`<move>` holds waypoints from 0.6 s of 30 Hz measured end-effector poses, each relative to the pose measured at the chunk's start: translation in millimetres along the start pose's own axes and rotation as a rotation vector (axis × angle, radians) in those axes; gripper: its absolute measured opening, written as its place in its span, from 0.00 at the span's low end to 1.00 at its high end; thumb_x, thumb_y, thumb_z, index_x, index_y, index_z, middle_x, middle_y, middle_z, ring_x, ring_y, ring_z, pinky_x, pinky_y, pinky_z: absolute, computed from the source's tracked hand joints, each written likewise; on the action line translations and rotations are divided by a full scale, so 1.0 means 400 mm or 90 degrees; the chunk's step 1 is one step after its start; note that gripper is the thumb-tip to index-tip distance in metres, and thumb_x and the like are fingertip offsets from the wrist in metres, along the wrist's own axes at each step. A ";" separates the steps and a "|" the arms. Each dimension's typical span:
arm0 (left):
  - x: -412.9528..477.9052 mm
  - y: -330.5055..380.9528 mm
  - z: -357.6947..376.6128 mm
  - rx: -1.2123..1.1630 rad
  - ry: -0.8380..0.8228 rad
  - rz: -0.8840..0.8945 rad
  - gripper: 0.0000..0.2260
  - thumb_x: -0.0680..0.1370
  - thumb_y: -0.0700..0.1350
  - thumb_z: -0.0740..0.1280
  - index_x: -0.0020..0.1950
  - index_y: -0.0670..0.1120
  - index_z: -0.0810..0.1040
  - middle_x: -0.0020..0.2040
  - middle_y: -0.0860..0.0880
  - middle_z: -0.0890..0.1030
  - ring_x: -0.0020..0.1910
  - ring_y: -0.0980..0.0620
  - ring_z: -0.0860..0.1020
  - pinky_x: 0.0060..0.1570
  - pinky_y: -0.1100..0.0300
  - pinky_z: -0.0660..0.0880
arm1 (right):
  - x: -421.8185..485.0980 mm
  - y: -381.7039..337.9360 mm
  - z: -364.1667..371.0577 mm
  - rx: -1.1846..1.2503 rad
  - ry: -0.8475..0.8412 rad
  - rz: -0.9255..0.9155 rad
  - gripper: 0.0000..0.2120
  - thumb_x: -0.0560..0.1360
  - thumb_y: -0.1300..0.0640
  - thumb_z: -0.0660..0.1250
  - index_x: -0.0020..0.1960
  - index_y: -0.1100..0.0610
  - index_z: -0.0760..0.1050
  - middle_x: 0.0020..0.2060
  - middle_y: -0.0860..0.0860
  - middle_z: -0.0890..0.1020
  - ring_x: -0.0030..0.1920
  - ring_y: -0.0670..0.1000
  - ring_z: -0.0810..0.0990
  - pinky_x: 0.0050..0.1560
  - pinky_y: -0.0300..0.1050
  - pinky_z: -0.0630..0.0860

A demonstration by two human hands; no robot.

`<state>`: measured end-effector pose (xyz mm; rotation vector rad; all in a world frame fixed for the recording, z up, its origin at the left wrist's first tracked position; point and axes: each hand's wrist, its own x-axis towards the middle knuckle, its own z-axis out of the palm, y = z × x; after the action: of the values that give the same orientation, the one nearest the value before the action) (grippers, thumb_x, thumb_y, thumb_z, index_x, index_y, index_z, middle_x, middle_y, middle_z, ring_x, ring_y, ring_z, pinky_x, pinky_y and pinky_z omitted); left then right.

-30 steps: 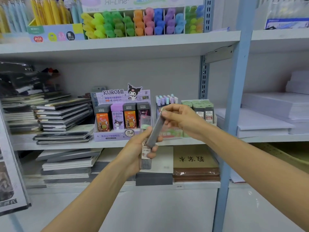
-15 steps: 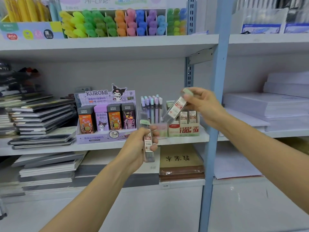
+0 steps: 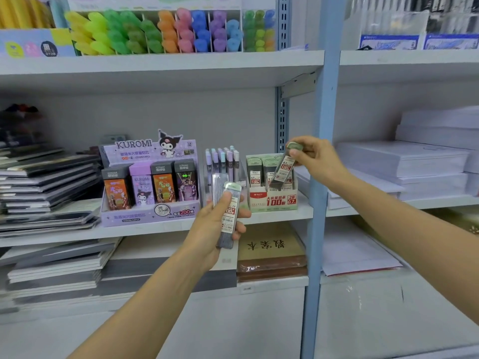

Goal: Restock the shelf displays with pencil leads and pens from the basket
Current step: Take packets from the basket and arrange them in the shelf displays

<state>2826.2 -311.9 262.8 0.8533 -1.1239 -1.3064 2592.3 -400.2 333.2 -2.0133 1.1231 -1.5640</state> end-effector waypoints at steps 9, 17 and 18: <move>0.001 0.001 -0.003 -0.003 -0.028 -0.005 0.07 0.82 0.40 0.59 0.55 0.42 0.75 0.40 0.42 0.85 0.27 0.52 0.78 0.23 0.64 0.73 | 0.024 0.008 0.017 -0.106 -0.126 0.037 0.09 0.79 0.61 0.64 0.55 0.50 0.79 0.48 0.46 0.83 0.49 0.46 0.82 0.50 0.44 0.81; 0.003 -0.012 -0.009 0.009 -0.057 0.022 0.08 0.80 0.43 0.64 0.59 0.45 0.76 0.46 0.44 0.86 0.36 0.52 0.83 0.34 0.63 0.79 | 0.010 0.022 0.070 -0.205 -0.057 -0.002 0.11 0.75 0.61 0.70 0.56 0.56 0.79 0.47 0.47 0.78 0.44 0.41 0.76 0.45 0.33 0.75; 0.002 -0.012 -0.011 0.015 -0.055 0.023 0.09 0.79 0.43 0.65 0.59 0.44 0.76 0.45 0.45 0.86 0.36 0.52 0.83 0.34 0.63 0.78 | 0.006 0.021 0.072 -0.226 -0.037 -0.007 0.11 0.75 0.60 0.70 0.57 0.55 0.79 0.49 0.47 0.76 0.44 0.41 0.75 0.43 0.30 0.72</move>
<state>2828.8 -313.8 257.1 0.7976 -1.2192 -1.3125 2615.9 -412.7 319.7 -2.2727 1.4524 -1.3773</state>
